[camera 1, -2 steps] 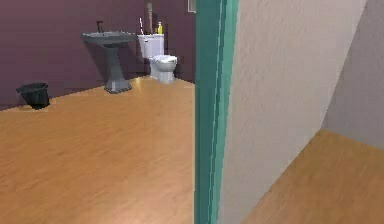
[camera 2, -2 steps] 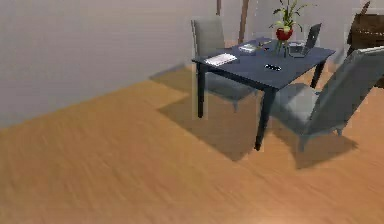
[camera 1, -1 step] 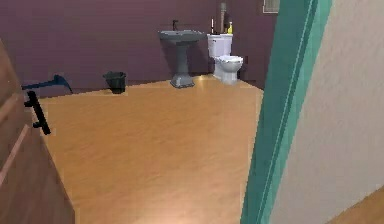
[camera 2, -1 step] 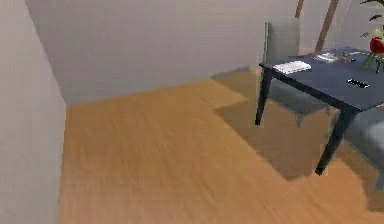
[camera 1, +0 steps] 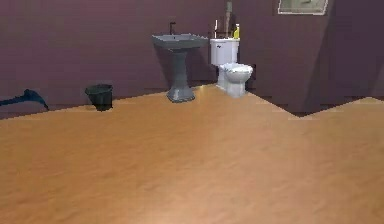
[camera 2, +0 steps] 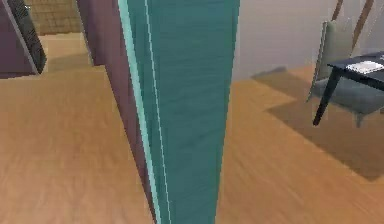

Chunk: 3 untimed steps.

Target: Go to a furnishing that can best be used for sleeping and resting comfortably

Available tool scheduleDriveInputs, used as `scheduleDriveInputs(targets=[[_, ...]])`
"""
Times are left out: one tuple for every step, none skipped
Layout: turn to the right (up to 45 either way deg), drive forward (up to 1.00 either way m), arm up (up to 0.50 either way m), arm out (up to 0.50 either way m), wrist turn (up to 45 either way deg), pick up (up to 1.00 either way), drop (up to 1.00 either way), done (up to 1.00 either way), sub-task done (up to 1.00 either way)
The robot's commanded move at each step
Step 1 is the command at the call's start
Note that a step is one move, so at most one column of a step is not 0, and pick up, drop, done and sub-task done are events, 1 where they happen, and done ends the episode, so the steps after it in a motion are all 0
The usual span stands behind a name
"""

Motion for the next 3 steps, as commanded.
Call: scheduleDriveInputs(targets=[[-24.0,0.0,0.0,0.0,0.0,0.0,0.0,0.0,0.0],[0.0,0.3,0.0,0.0,0.0,0.0,0.0,0.0,0.0],[45.0,0.0,0.0,0.0,0.0,0.0,0.0,0.0,0.0]])
